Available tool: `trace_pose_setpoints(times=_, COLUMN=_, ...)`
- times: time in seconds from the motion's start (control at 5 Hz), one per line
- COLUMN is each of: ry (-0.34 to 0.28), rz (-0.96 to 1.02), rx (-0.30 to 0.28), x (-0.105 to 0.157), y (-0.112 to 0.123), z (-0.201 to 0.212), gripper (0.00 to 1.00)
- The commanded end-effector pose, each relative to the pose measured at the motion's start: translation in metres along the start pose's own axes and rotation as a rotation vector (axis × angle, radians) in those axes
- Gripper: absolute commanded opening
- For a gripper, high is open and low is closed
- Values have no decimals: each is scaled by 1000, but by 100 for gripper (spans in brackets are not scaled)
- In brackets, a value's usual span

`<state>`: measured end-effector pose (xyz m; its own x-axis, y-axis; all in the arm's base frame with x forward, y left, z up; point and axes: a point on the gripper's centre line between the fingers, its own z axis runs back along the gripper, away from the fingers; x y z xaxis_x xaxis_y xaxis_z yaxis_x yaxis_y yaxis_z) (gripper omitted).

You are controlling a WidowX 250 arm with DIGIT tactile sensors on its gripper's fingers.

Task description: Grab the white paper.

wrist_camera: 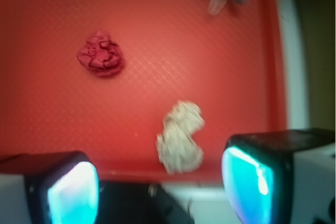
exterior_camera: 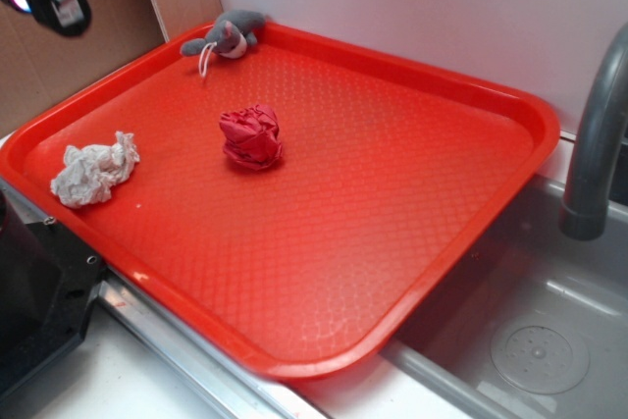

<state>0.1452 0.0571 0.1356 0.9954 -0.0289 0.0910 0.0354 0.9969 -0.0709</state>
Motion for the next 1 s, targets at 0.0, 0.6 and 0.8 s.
trace_pose_setpoints(times=0.0, ry=37, rz=-56, rx=-27, x=-40, y=6, z=-74, gripper=100)
trace_pose_setpoints(times=0.6, ry=119, rz=-85, rx=79, x=-59, y=22, z=-98, gripper=100)
trace_pose_setpoints(times=0.8, ry=104, rz=-124, rx=91, x=-61, y=25, z=-98, gripper=100)
